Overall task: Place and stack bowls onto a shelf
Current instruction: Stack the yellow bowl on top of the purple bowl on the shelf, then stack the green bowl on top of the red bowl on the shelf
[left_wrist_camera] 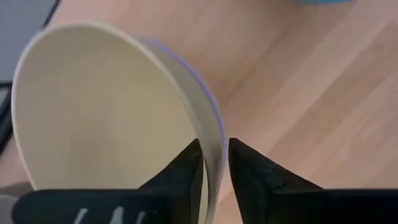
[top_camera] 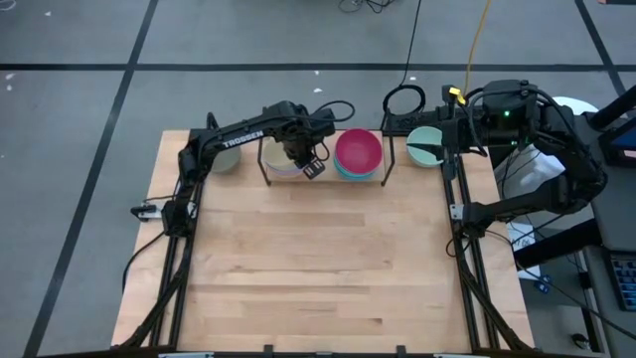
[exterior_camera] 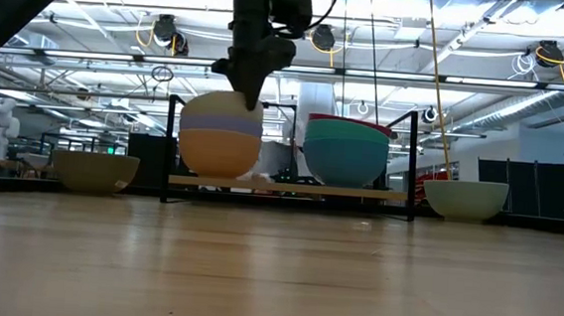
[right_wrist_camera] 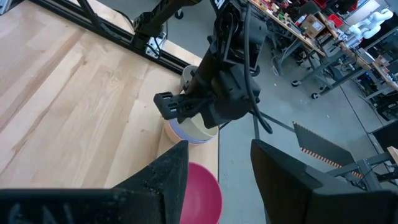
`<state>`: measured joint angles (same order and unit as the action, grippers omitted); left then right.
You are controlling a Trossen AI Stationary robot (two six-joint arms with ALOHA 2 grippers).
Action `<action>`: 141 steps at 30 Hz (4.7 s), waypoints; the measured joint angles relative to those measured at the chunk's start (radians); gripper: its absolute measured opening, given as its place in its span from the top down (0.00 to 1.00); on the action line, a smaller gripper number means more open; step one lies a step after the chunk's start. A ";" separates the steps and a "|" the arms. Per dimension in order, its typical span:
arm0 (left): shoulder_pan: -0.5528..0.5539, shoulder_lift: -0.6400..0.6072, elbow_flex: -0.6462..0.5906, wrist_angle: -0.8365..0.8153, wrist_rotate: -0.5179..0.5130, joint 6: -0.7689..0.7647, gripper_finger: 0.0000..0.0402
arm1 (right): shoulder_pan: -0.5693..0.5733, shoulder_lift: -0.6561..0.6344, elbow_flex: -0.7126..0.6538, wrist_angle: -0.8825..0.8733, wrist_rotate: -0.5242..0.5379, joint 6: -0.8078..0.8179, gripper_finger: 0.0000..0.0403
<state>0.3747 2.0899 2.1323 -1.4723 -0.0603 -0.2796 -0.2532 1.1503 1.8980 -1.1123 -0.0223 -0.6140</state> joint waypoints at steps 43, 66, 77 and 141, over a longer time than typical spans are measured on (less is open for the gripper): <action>-0.153 -0.476 0.001 0.017 -0.005 -0.195 0.67 | -0.179 0.053 -0.234 -0.192 0.488 0.703 0.58; -0.254 -0.534 0.001 0.003 -0.099 -0.279 0.67 | -0.770 0.089 -0.614 -0.073 -0.055 0.561 0.58; -0.253 -0.534 0.001 0.003 -0.099 -0.293 0.67 | -0.788 0.088 -0.856 0.077 -0.084 0.364 0.58; -0.253 -0.534 0.001 -0.052 -0.186 -0.313 0.67 | -0.769 -0.095 -0.883 0.118 0.075 0.212 1.00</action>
<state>0.1219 1.5555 2.1334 -1.5245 -0.2466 -0.5928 -1.0224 1.0554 1.0147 -0.9946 0.0524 -0.4023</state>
